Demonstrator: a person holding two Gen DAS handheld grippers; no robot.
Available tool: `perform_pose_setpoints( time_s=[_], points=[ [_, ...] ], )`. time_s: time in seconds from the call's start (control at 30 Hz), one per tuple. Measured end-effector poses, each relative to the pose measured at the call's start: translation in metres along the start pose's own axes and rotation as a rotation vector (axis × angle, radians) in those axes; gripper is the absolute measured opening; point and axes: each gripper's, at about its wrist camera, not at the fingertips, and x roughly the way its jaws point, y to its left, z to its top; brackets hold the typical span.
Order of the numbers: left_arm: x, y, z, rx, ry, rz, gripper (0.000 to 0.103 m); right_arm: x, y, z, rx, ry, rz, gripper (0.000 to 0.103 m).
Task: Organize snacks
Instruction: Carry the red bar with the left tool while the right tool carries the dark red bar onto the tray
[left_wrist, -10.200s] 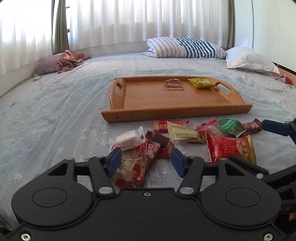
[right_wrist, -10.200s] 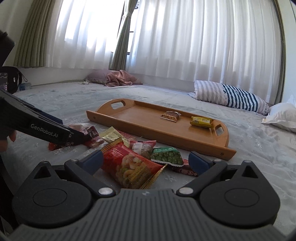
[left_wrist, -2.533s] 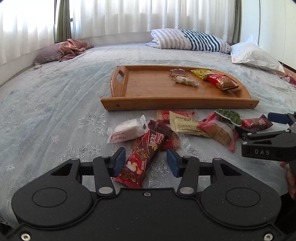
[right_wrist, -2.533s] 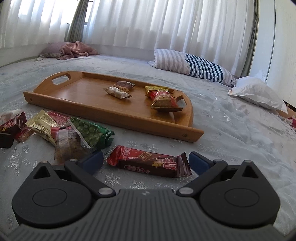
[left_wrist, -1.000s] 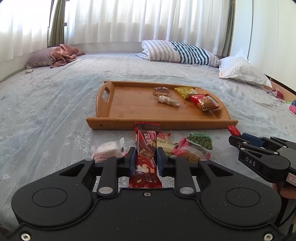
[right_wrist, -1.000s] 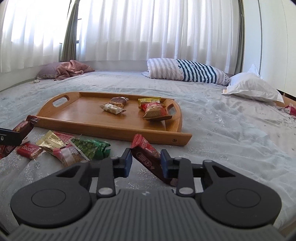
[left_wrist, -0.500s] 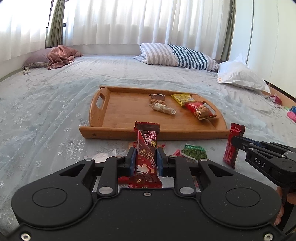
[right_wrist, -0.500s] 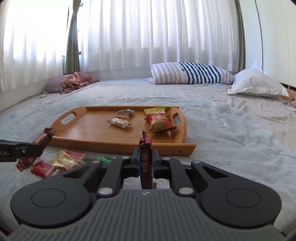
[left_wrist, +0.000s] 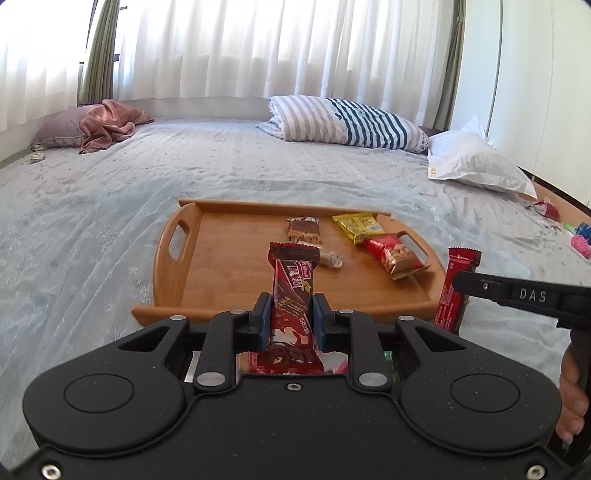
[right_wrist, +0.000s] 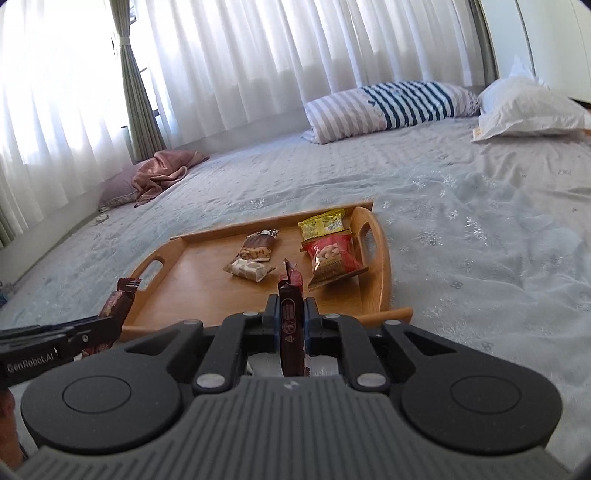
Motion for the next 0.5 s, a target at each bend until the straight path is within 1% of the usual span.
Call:
perform_pose_setpoints(
  time_s=[0.17,0.3,0.43,0.5],
  points=[
    [0.024,0.0,0.022,-0.016,0.017,-0.012,0.022,0.026,-0.006,0.033,0.043,0.057,0.047,0.014],
    [0.046,0.002,0.04,-0.032,0.032,-0.006,0.022,0.054,-0.006,0.058,0.048,0.108,0.057,0.014],
    [0.072,0.007,0.058,-0.043,0.055,0.007,0.022,0.089,-0.006,0.076,0.047,0.187,0.076,0.014],
    [0.086,0.009,0.066,-0.047,0.066,0.011,0.022,0.106,-0.005,0.083,0.038,0.214,0.068,0.014]
  ],
)
